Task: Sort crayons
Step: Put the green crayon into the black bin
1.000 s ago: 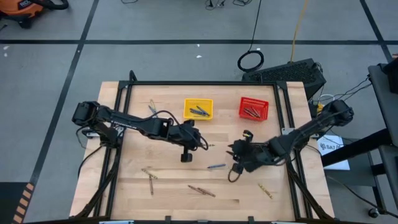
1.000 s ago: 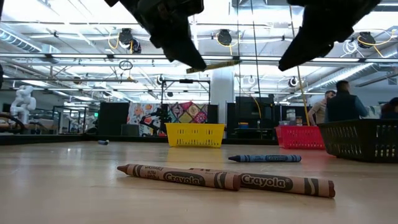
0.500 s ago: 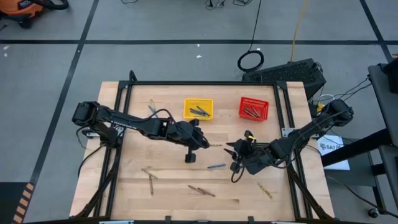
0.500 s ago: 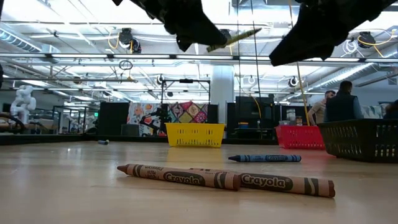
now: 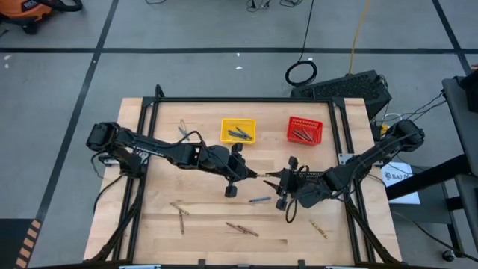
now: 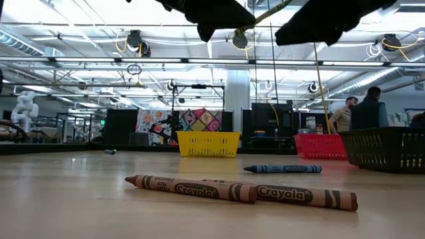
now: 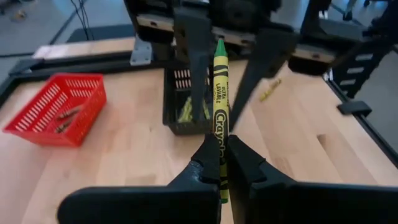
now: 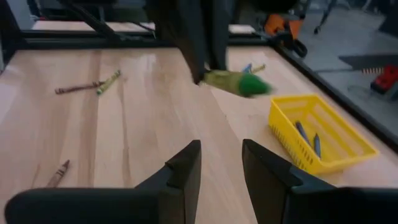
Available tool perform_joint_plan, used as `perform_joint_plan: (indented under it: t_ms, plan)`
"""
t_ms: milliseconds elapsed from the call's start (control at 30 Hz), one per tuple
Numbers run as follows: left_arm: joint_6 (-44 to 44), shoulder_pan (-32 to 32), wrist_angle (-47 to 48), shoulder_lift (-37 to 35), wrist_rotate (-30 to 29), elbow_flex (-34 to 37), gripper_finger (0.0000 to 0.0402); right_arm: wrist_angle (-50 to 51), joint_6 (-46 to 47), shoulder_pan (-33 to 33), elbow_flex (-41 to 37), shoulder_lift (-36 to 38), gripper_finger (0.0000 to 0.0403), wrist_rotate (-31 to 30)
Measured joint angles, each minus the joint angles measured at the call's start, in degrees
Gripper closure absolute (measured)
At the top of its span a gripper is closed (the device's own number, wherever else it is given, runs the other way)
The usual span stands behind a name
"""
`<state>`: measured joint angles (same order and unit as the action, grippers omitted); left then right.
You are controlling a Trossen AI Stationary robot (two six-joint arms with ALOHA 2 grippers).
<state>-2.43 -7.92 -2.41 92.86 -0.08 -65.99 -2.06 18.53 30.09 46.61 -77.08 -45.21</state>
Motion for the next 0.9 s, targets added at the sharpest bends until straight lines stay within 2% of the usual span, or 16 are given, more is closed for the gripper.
perform_joint_plan:
  t_ms: [167,333,600,900]
  plan:
    - [-1.5,0.0,-1.9,0.0,-0.1,0.0,0.0401,-5.1,-6.0,0.0,0.0,0.0,0.0298,-0.9]
    - [-1.5,0.3,-1.1,0.0,-0.2,0.0,0.0401,-6.7,-10.1,0.4,0.0,0.0,0.0298,-7.5]
    - [-2.9,0.3,-1.3,-0.3,-0.4,0.0,0.0401,-7.1,-10.1,0.4,0.0,0.0,0.0298,-5.7]
    - [-2.9,0.3,-1.1,-0.3,-0.4,0.0,0.0401,-12.1,-13.6,0.4,0.0,0.0,0.0298,-5.4]
